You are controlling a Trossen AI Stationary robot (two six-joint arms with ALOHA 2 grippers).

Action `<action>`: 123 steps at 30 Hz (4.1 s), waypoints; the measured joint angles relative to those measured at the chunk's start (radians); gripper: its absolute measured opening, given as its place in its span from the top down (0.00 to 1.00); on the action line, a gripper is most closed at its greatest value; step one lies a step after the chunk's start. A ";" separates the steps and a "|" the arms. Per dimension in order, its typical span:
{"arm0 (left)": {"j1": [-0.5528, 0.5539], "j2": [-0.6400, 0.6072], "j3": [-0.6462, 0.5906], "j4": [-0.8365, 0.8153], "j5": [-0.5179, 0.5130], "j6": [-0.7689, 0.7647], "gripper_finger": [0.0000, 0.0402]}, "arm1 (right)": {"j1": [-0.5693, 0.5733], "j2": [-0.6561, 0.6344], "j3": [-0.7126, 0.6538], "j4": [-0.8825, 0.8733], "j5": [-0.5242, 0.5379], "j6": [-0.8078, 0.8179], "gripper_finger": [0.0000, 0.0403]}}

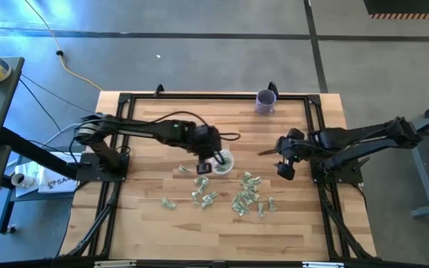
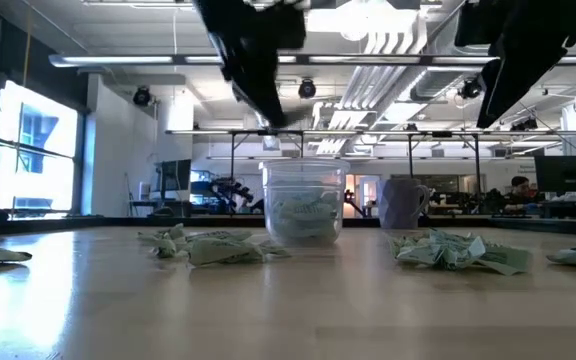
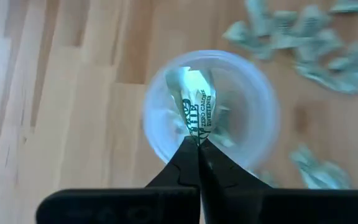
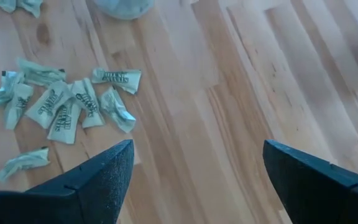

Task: Pick and place Stevia / Truvia into bins
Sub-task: Put the green stevia packet into the transparent bin

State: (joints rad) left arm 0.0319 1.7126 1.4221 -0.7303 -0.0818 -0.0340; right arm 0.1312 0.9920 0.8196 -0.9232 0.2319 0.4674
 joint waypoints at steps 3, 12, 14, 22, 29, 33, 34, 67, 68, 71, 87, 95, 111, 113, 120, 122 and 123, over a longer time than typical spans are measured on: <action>0.031 0.068 0.002 0.035 -0.003 -0.036 0.89 | 0.036 0.006 0.000 0.001 0.037 0.023 0.14; 0.044 0.096 0.007 -0.004 0.155 -0.316 0.45 | 0.125 0.009 0.000 -0.048 0.054 0.120 0.14; 0.032 0.067 0.033 -0.098 0.164 -0.353 0.39 | 0.145 0.009 0.000 -0.065 0.066 0.133 0.14; -0.103 -0.025 0.030 -0.474 0.071 -0.154 0.39 | 0.203 0.009 0.000 -0.076 0.139 0.120 0.14; -0.120 -0.025 -0.161 -0.337 0.040 0.057 0.44 | 0.195 0.009 0.000 -0.060 0.178 0.121 0.14; -0.093 -0.024 -0.257 -0.198 0.019 0.132 0.44 | 0.188 0.009 0.000 -0.059 0.173 0.162 0.14; -0.084 -0.024 -0.278 -0.173 0.021 0.148 0.45 | 0.188 0.009 0.000 -0.059 0.171 0.172 0.14; 0.039 -0.021 -0.422 0.022 0.130 0.053 0.92 | 0.081 0.113 0.000 0.071 0.143 0.249 0.14; 0.033 -0.022 -0.382 0.015 0.129 0.022 0.90 | 0.085 0.113 0.000 0.076 0.143 0.246 0.14; 0.002 -0.023 -0.255 -0.026 0.096 -0.024 0.90 | 0.104 0.113 0.000 0.085 0.143 0.234 0.14; -0.001 0.098 -0.016 0.169 -0.008 -0.083 0.92 | 0.212 0.113 0.000 0.131 0.230 0.255 0.14; 0.012 0.152 -0.007 0.132 0.007 -0.248 0.75 | 0.210 0.113 0.000 0.143 0.208 0.218 0.14; -0.117 -0.049 0.068 -0.403 -0.031 -0.347 0.41 | 0.023 0.394 0.002 0.419 -0.075 -0.256 0.14; -0.134 -0.098 0.000 -0.397 -0.033 -0.411 0.44 | 0.002 0.434 0.004 0.458 -0.074 -0.376 0.14; -0.180 -0.267 -0.283 -0.294 -0.058 -0.691 0.50 | -0.067 0.545 0.006 0.515 -0.174 -0.649 0.21; -0.179 -0.314 -0.357 -0.248 -0.060 -0.763 0.51 | -0.084 0.572 0.006 0.531 -0.204 -0.668 0.24; -0.177 -0.338 -0.392 -0.221 -0.060 -0.793 0.51 | -0.092 0.583 0.006 0.534 -0.217 -0.670 0.26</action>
State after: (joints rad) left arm -0.1449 1.3748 1.0296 -0.9515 -0.1417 -0.8272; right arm 0.0388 1.5752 0.8257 -0.3893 0.0144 -0.2024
